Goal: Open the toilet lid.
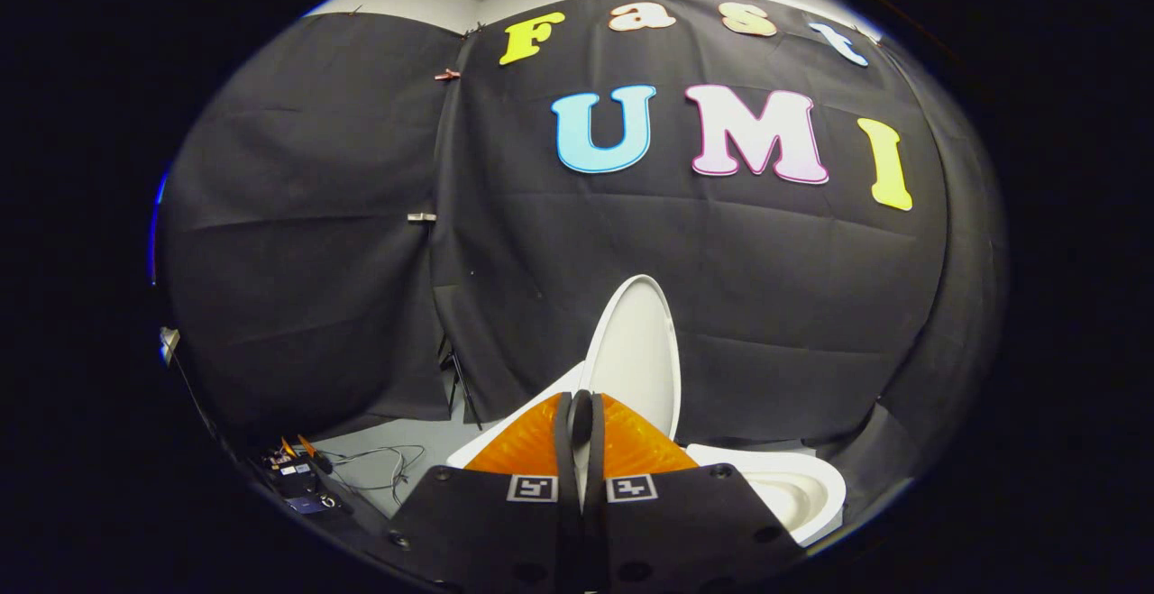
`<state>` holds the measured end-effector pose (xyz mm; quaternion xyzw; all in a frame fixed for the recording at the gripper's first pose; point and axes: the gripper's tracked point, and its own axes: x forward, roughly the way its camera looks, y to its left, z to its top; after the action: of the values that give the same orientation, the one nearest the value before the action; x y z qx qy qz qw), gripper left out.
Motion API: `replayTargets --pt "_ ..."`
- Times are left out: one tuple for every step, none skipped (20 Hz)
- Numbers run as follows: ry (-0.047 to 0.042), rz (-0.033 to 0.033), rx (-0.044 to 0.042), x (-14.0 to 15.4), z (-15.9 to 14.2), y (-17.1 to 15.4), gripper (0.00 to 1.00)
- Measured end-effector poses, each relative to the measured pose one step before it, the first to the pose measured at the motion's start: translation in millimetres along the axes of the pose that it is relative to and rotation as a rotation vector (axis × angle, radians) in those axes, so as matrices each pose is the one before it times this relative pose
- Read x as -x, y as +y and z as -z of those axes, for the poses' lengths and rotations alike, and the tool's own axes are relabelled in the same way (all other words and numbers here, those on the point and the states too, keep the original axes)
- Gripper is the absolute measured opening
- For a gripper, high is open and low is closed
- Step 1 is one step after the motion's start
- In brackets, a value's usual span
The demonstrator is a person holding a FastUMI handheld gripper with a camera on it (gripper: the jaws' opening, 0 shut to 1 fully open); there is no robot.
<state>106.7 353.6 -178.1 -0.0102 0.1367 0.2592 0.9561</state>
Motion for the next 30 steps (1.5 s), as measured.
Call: replayTargets --pt "0.00100 0.00042 0.00573 -1.19 0.24 1.62 0.05" --pt "0.00170 -0.00152 0.00288 -1.63 1.04 2.35 0.05" --pt "0.00187 -0.00035 0.00613 -0.92 -0.19 2.29 0.05" --pt "-0.00205 -0.00952 0.00898 -0.27 -1.18 3.07 0.05" --pt "0.01169 0.00771 0.00953 -1.33 0.54 2.28 0.10" --pt "-0.01252 0.00340 0.00371 1.35 -1.36 -3.54 0.13" --pt "0.00624 -0.02693 -0.00445 1.95 1.77 2.13 0.13" --pt "0.00948 -0.01280 -0.00923 0.16 3.19 4.22 0.20" --pt "0.00126 -0.00793 -0.00917 4.72 -2.17 -1.09 0.36" --pt "-0.00576 -0.00825 -0.00994 4.81 -3.39 -0.47 0.52" --pt "-0.01483 0.00540 -0.00509 8.69 -3.69 -4.61 0.68" --pt "-0.01863 0.00036 -0.00562 7.15 -8.13 -2.14 0.85" --pt "-0.01614 0.00433 -0.00320 8.16 -6.66 -4.38 1.00" --pt "-0.01642 0.00295 -0.00646 7.32 -6.84 -1.51 0.99" --pt "-0.01215 0.00183 -0.00309 10.01 -7.69 -3.06 0.99" --pt "-0.00931 0.00379 0.00002 9.26 -6.86 -3.99 0.99" --pt "-0.01112 0.00664 0.00352 9.80 -7.92 -5.89 0.99" --pt "-0.01118 0.00994 0.00575 11.98 -8.96 -5.89 0.99" --pt "-0.01510 0.01220 0.00597 12.26 -10.28 -7.47 0.99" --pt "-0.01726 0.01438 0.00615 10.93 -9.52 -8.53 0.99" --pt "-0.01545 0.01741 0.00638 11.37 -9.62 -9.35 0.99" --pt "-0.01259 0.01991 0.00663 10.94 -7.84 -8.99 0.99" --pt "-0.01018 0.01921 0.00549 10.83 -6.36 -9.35 0.99" --pt "-0.00631 0.01507 0.00369 9.29 -4.97 -8.10 0.99" --pt "-0.00849 0.01476 0.00358 10.95 -5.64 -7.64 0.99" --pt "-0.00692 0.01914 0.00420 8.75 -6.17 -9.22 0.99" --pt "-0.00952 0.02147 0.00276 9.92 -5.90 -10.06 0.99" --pt "-0.00935 0.01825 -0.00152 8.23 -5.12 -8.89 0.99" --pt "-0.00619 0.01469 -0.00627 8.99 -3.58 -8.29 0.99" --pt "-0.00707 0.01689 -0.00905 9.15 -3.52 -8.61 0.99"
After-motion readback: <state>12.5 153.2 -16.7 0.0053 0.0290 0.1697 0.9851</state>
